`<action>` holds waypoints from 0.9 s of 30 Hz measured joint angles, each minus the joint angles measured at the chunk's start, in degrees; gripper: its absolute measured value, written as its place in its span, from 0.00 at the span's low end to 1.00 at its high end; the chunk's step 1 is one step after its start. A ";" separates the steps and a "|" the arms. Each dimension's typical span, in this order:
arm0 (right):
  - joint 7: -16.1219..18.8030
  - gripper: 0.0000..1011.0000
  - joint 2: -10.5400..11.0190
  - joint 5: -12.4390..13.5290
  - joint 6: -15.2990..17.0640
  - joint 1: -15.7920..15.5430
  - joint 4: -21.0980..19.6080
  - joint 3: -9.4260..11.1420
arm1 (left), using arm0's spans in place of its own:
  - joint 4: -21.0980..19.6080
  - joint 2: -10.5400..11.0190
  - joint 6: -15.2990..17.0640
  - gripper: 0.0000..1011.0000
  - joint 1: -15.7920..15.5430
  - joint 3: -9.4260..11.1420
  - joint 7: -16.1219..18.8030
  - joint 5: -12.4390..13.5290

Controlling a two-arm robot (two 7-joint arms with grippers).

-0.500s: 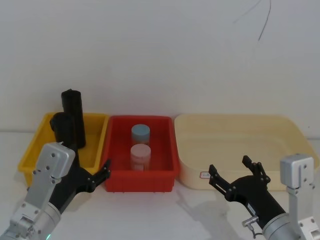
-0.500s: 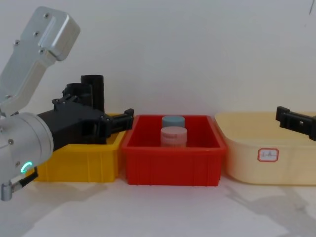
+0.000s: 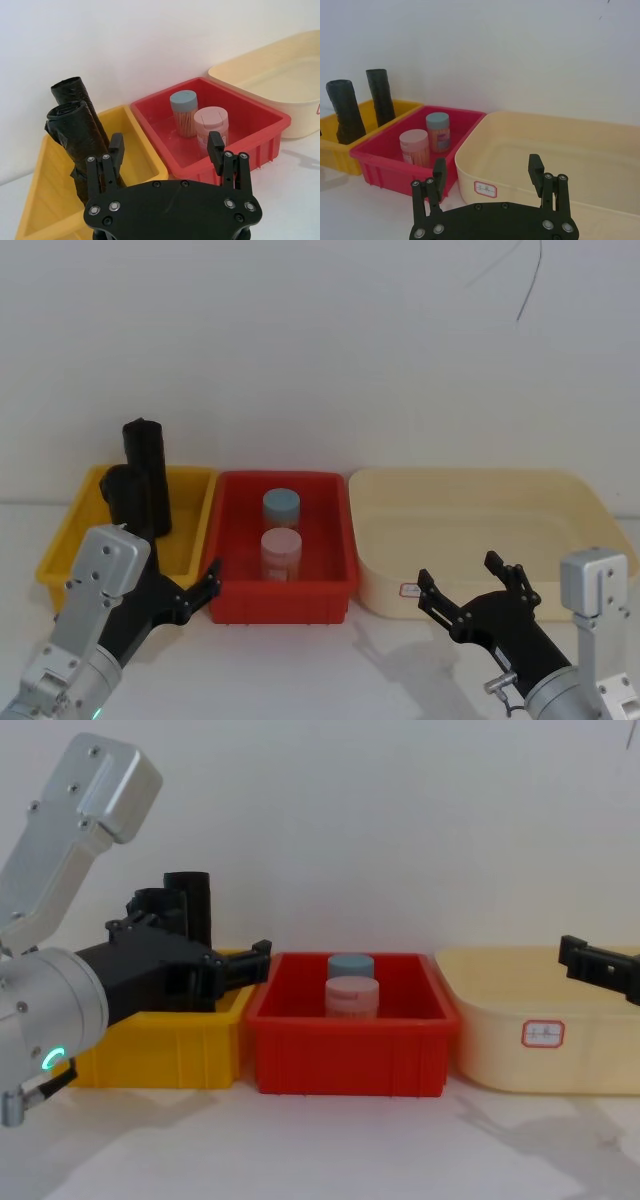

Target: Pick up the garbage bag with the one hand and transfer it to the other hand.

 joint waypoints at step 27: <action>0.00 0.99 0.00 0.00 0.00 0.00 0.00 0.00 | 2.26 -0.37 -1.89 0.99 -0.36 -2.42 1.08 0.65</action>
